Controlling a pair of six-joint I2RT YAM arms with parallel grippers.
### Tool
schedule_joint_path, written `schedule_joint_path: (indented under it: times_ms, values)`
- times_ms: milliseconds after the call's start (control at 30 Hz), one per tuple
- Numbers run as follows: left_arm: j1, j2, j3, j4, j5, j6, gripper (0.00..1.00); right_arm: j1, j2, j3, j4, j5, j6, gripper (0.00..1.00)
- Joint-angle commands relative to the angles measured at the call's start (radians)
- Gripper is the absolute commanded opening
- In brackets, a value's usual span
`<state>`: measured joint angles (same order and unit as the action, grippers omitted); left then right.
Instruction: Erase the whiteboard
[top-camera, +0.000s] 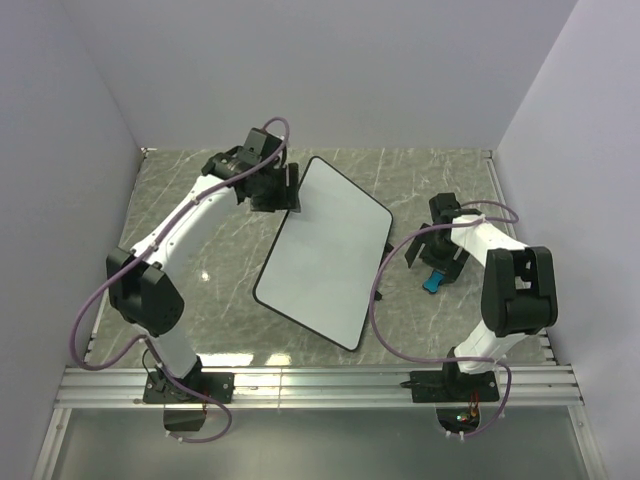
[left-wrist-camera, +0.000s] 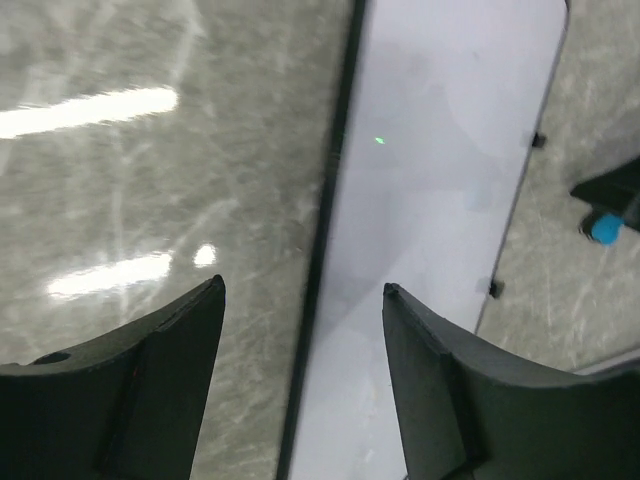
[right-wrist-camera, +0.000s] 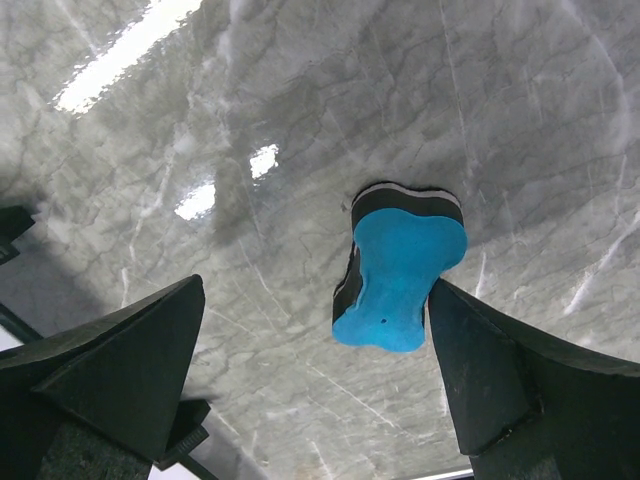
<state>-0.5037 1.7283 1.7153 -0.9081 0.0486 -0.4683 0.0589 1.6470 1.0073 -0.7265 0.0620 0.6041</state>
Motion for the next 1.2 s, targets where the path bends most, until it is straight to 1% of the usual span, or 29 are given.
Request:
schedule_joint_path:
  times_ms: [0,167,233,267,333,367,400,433,467,533,633,667,800,933,1000,1167]
  values:
    - [0.037,-0.091,0.015,0.000,-0.091,-0.001,0.69,0.002,-0.056,0.028,-0.008,-0.010,-0.029,1.00]
    - [0.123,-0.174,-0.011,0.014,-0.112,-0.003,0.68,0.007,-0.127,0.108,-0.079,0.007,-0.040,1.00]
    - [0.148,-0.226,-0.028,0.021,-0.159,-0.012,0.66,0.030,-0.180,0.148,-0.093,-0.010,-0.073,1.00]
    - [0.155,-0.283,-0.045,0.032,-0.177,-0.016,0.65,0.039,-0.203,0.190,-0.079,-0.090,-0.093,1.00]
    - [0.191,-0.335,-0.104,0.060,-0.188,-0.033,0.64,0.079,-0.272,0.258,-0.032,-0.235,-0.165,1.00]
    - [0.198,-0.372,-0.138,0.061,-0.191,-0.047,0.63,0.099,-0.289,0.284,-0.022,-0.361,-0.179,1.00]
    - [0.203,-0.389,-0.158,0.069,-0.190,-0.053,0.62,0.117,-0.306,0.315,-0.019,-0.405,-0.197,1.00]
    - [0.206,-0.404,-0.180,0.080,-0.167,-0.055,0.62,0.137,-0.328,0.379,-0.028,-0.430,-0.198,1.00]
    - [0.208,-0.435,-0.219,0.093,-0.153,-0.061,0.62,0.178,-0.335,0.408,-0.036,-0.456,-0.190,1.00]
    - [0.208,-0.456,-0.250,0.115,-0.119,-0.067,0.63,0.208,-0.372,0.468,-0.053,-0.456,-0.150,1.00]
    - [0.208,-0.495,-0.276,0.124,-0.101,-0.084,0.63,0.217,-0.461,0.458,-0.030,-0.468,-0.077,1.00]
    - [0.208,-0.503,-0.286,0.129,-0.096,-0.090,0.63,0.217,-0.517,0.447,-0.021,-0.472,-0.054,1.00]
    - [0.208,-0.527,-0.289,0.126,-0.079,-0.089,0.63,0.217,-0.642,0.401,-0.020,-0.444,-0.037,1.00]
    - [0.208,-0.565,-0.319,0.133,-0.063,-0.093,0.63,0.219,-0.777,0.282,0.024,-0.484,-0.061,1.00]
    - [0.206,-0.576,-0.327,0.133,-0.058,-0.093,0.63,0.219,-0.841,0.225,0.042,-0.475,-0.046,1.00]
    - [0.182,-0.608,-0.338,0.129,-0.058,-0.093,0.64,0.217,-0.889,0.177,0.024,-0.464,0.016,1.00]
